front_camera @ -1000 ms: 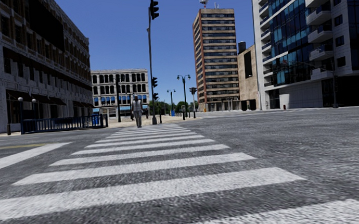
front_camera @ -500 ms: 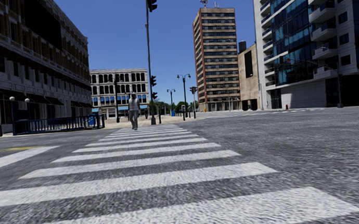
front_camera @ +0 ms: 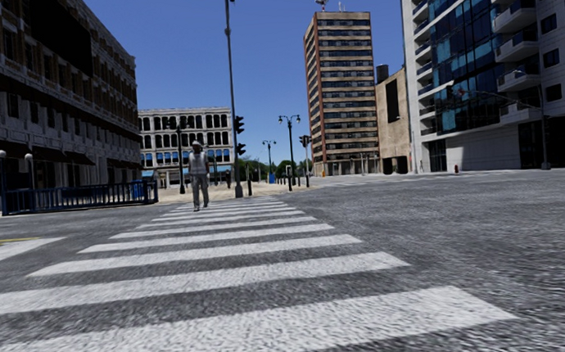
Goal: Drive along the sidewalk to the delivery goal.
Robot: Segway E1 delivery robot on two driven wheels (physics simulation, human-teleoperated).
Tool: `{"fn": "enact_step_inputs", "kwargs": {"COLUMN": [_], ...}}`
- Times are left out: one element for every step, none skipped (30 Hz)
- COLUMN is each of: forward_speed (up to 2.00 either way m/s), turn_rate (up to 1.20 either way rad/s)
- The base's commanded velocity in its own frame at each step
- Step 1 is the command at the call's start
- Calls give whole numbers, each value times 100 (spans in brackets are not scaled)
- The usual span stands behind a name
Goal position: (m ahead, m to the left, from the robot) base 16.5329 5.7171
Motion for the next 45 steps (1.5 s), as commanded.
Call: {"fn": "enact_step_inputs", "kwargs": {"forward_speed": [200,200,200,200,200,200,200,200,200,200,200,200,200,200,200,200,200,200,200,200,200,200,200,200,200,200,200,200,200,200,200,200,200,200,200,200,200,200,200,200,200,200,200,200,200], "turn_rate": [0,0,0,0,0,2,2,3,4,4,6,6,8,10,10,10,11,11,11,11,11,11,11,11,11,11,11,11,11,12,12,12,16,18,18,18,18,18,18,18,19,19,22,23,23]}}
